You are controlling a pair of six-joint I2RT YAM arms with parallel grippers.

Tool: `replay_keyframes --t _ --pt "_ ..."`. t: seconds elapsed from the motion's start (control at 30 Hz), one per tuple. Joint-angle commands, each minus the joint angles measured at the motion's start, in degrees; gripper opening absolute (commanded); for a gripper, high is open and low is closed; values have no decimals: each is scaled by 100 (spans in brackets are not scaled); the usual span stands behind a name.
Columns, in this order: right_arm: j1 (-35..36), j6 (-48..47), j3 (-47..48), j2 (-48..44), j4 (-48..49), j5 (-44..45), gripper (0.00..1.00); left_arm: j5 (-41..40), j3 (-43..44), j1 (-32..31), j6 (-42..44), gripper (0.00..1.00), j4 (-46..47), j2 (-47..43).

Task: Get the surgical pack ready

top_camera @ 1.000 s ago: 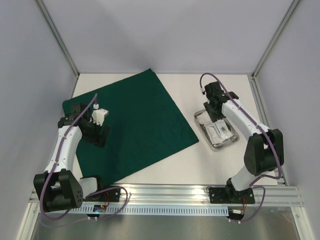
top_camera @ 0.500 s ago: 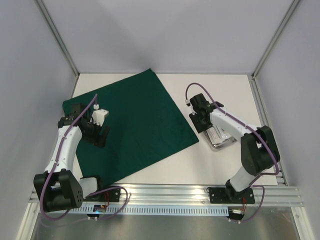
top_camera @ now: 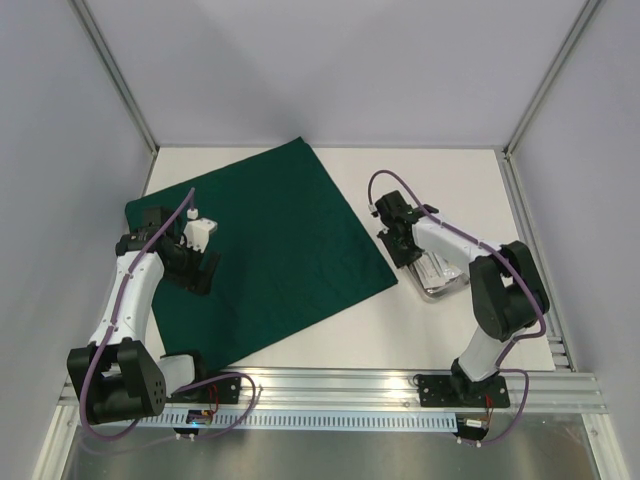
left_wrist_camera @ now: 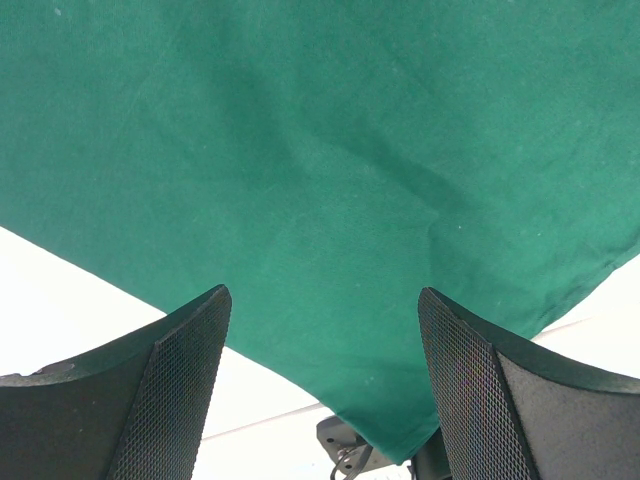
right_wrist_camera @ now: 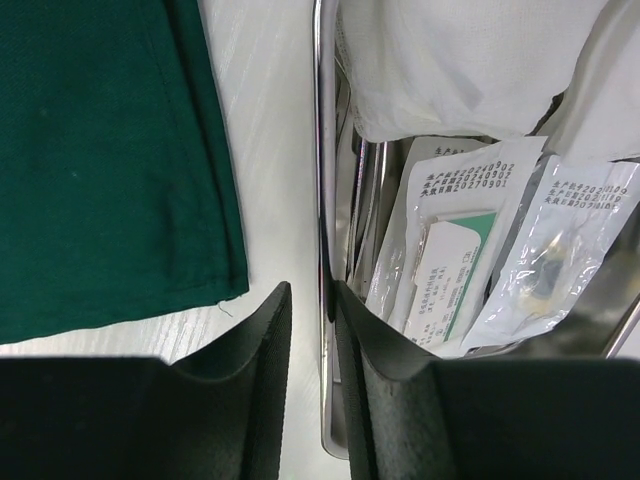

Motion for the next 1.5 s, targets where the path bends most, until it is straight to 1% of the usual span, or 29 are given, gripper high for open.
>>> replay_keyframes --t 0.0,0.1,0.2,0.4,0.63,0.73,0.77,0.83,0.87,1.0,1.17,1.33,1.47 --pt "-14 46 -73 -26 160 33 25 82 53 12 46 84 10 -88" --pt "-14 90 -214 27 99 87 22 56 45 12 63 85 -7 -115" --pt "-22 99 -354 -43 265 -71 18 38 36 12 90 84 -7 -97" --pt "-154 125 -530 -70 695 -528 18 65 45 12 46 84 19 -71" --pt "-172 99 -645 176 828 -494 18 21 36 12 63 84 -7 -115" --pt "-172 73 -636 229 775 -310 9 47 27 12 63 84 10 -115" --pt "-172 64 -636 229 775 -283 5 56 27 12 63 85 19 -98" --pt "-172 29 -592 212 723 -213 1 38 44 12 55 84 10 -54" --pt "-172 20 -557 185 696 -160 0 38 62 12 54 84 2 -45" --pt "-172 -112 -355 62 530 -142 0 65 71 12 54 85 -7 -80" --pt "-137 -331 242 132 222 -133 1 12 62 12 81 85 -7 -36" --pt "109 -455 980 483 -191 94 0 3 10 3 107 85 133 52" --pt "355 -429 1578 939 -297 34 0 -259 -43 12 11 84 256 350"
